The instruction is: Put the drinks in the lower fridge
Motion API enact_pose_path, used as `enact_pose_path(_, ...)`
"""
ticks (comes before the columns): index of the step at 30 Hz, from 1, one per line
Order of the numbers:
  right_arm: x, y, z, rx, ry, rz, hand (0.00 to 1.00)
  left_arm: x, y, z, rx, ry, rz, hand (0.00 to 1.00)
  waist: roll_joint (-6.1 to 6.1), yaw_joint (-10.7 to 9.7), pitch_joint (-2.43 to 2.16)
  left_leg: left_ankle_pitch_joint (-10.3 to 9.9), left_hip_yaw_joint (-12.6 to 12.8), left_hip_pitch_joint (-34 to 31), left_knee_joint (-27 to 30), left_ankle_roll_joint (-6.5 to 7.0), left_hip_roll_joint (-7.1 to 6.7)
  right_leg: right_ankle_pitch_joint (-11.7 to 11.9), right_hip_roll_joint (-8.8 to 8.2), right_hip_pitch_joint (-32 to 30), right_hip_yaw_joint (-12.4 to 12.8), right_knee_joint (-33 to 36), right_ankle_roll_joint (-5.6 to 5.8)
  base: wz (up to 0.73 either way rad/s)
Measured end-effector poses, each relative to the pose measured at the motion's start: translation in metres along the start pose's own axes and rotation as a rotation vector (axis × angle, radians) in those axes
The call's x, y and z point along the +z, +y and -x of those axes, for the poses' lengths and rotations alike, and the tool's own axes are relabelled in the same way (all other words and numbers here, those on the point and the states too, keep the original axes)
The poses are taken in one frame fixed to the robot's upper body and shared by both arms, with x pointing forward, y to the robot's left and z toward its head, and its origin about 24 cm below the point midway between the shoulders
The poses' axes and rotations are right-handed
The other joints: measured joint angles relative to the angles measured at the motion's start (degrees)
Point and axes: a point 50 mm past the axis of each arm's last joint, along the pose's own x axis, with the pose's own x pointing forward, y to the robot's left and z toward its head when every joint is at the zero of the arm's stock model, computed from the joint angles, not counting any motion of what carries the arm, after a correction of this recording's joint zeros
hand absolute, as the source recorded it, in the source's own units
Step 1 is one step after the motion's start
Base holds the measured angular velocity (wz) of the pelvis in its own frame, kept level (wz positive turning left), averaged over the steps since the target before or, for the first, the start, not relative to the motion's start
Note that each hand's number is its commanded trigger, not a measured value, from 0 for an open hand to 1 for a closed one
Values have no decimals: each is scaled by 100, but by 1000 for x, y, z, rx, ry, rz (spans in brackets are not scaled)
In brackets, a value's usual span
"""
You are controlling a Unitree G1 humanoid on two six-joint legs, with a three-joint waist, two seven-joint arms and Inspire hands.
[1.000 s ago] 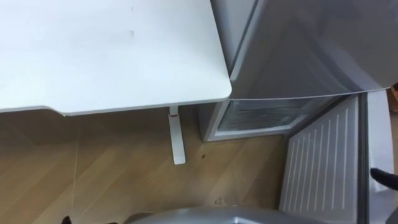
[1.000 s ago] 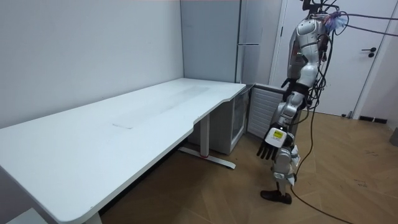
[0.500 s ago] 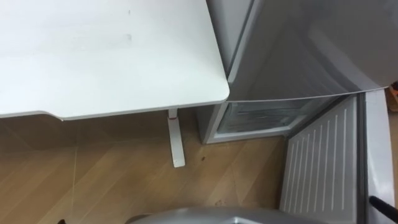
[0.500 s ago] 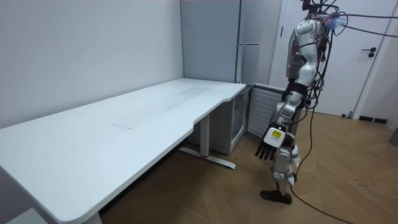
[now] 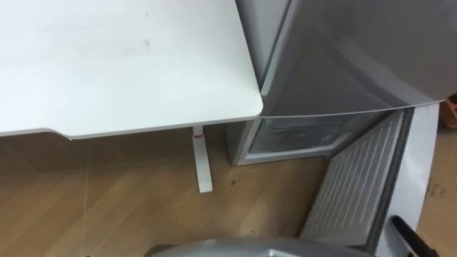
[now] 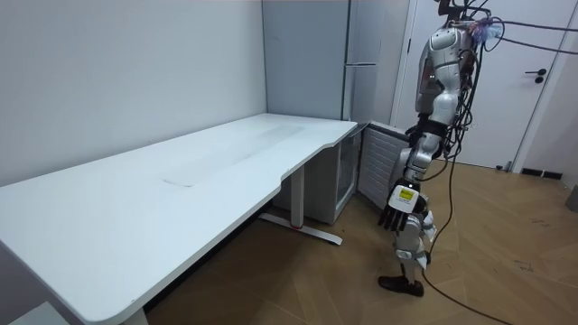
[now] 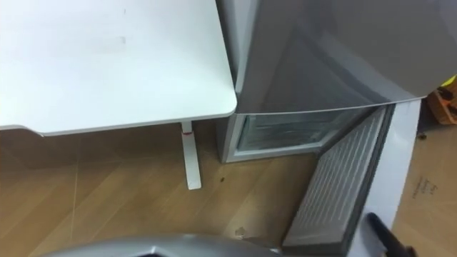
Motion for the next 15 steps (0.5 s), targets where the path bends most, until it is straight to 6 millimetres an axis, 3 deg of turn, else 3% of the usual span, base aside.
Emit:
enact_pose_path(2,-10,21,-2,161,44,39,0,1,-6,-1,-32,2,-23,0,106,126,36,0,-22,-23,21,0,3,1,-2,-30,-43,2,-2,0)
enact_pose_path(4,-17,35,-3,275,83,102,0,1,-8,-1,-45,-5,-47,0,169,197,22,0,-69,-79,66,0,8,-1,-3,-83,-98,11,-5,7)
enact_pose_path(10,-49,90,9,711,265,312,0,6,-17,-2,-90,-23,-101,0,132,596,18,2,-186,-223,189,-1,2,-15,-5,-75,-216,-83,-19,10)
enact_pose_path(13,-62,125,18,934,349,442,0,8,-20,-2,-100,-29,-113,0,76,675,34,4,-299,-231,209,2,-19,-17,-19,-47,-297,-81,-15,18)
enact_pose_path(15,-68,136,21,1018,396,512,0,10,-20,-2,-100,-31,-113,0,67,707,47,4,-363,-222,212,2,-24,-18,-18,1,-331,-88,-12,16)
